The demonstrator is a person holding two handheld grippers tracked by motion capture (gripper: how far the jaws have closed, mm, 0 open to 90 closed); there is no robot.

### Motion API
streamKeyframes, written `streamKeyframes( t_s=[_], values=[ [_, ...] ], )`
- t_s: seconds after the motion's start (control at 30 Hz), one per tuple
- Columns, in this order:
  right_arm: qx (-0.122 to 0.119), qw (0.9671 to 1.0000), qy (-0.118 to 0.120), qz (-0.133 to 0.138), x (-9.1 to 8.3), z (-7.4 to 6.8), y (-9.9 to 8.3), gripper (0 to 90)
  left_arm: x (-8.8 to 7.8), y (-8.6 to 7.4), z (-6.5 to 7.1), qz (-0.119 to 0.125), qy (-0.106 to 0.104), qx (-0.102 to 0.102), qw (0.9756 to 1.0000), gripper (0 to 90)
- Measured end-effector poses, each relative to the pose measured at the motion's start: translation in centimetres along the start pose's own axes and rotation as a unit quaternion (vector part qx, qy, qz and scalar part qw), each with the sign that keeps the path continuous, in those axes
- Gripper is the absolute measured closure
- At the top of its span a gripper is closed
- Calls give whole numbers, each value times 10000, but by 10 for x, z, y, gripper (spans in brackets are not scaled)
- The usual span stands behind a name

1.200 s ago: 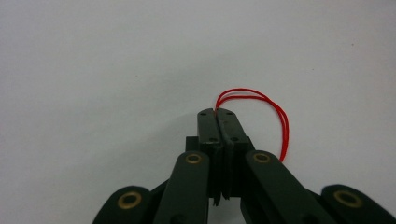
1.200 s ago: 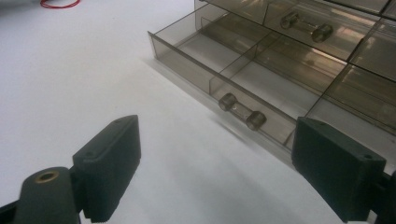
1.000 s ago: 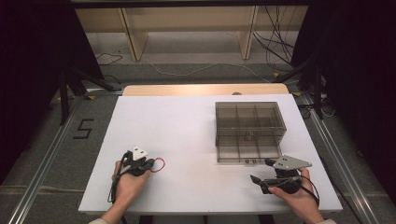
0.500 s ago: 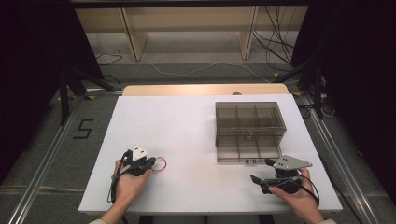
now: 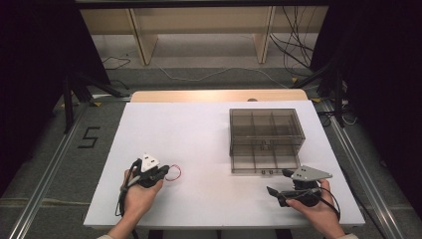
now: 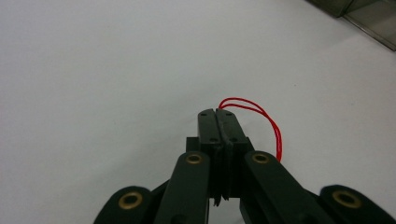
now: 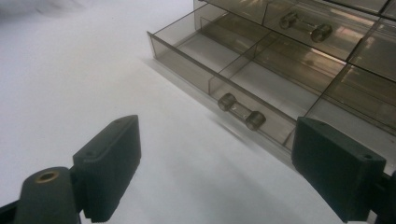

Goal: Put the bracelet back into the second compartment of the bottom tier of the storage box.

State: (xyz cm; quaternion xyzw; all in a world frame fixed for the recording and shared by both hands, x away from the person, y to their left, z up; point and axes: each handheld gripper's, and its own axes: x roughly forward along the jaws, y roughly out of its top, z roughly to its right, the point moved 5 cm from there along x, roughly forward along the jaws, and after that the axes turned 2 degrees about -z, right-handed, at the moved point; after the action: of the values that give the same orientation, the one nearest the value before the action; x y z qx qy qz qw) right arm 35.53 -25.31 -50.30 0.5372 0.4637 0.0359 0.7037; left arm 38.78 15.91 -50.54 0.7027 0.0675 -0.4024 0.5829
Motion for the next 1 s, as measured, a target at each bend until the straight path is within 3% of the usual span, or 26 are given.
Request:
streamKeyframes(
  t_s=[1.0],
  values=[
    [-5,10000,10,6,0,0,0,168,4,25,28,276,-375,211,9987,897]
  ],
)
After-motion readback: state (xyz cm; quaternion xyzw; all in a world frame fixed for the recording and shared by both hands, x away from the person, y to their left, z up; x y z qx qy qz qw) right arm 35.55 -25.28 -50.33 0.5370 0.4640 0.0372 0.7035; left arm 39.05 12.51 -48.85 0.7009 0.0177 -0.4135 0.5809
